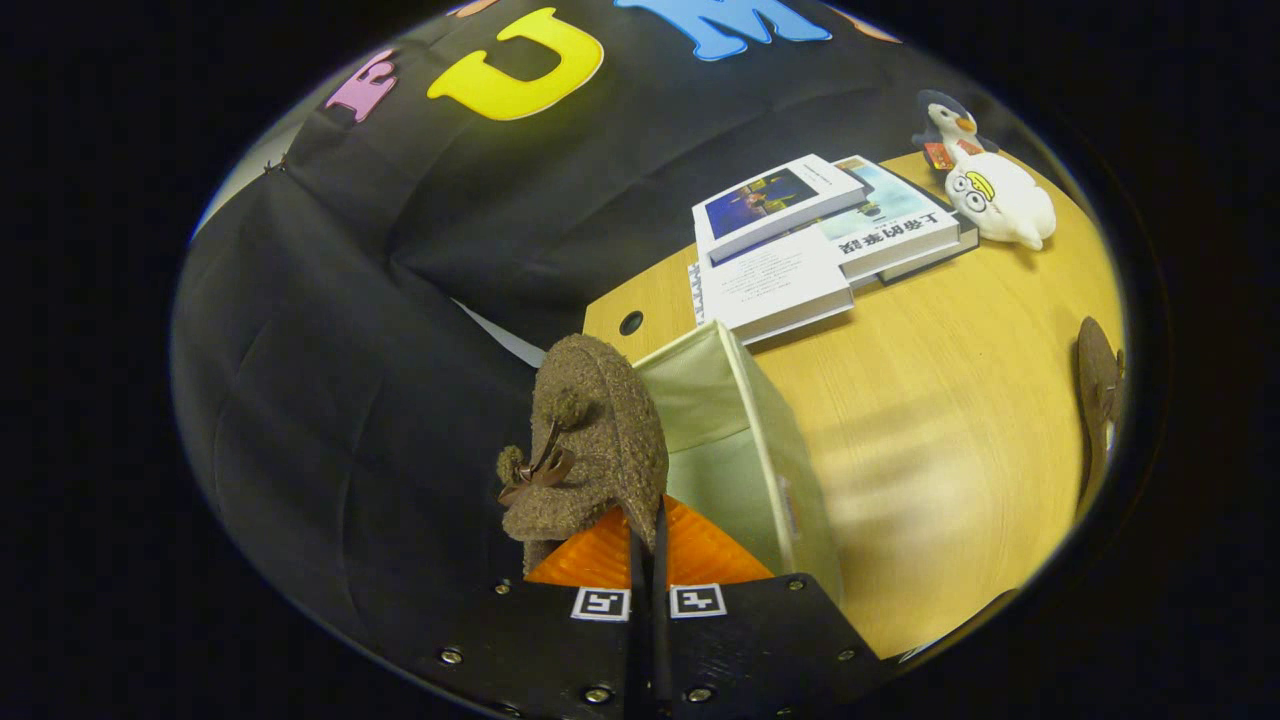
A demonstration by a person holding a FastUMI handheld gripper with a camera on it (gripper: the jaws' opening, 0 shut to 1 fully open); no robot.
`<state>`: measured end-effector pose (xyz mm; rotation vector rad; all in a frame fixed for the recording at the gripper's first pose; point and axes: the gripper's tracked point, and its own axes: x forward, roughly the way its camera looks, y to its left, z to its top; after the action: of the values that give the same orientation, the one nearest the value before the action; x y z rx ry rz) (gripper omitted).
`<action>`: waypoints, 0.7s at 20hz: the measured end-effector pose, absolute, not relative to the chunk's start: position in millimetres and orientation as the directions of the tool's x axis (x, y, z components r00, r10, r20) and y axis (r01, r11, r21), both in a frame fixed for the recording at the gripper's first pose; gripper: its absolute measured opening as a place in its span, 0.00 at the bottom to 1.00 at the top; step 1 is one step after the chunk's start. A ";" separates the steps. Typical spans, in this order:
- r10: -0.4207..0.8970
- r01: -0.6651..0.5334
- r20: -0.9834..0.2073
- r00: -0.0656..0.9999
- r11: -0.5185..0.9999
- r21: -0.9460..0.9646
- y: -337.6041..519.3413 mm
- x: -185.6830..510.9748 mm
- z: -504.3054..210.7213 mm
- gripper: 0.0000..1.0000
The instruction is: Open the storage box then place both shoes into the box .Put the left shoe in first, then the right shoe, with the right side of both shoes facing outward in a uniform manner.
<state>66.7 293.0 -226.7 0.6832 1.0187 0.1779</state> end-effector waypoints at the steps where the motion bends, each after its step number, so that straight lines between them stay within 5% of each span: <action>1: 0.444 0.170 -0.730 0.520 0.784 0.597 300.9 65.9 -233.0 0.01; 14: 0.402 0.210 -0.808 0.432 0.826 0.523 345.7 52.2 -295.8 0.06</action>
<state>52.2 345.7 -295.8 0.6205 1.1379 0.1295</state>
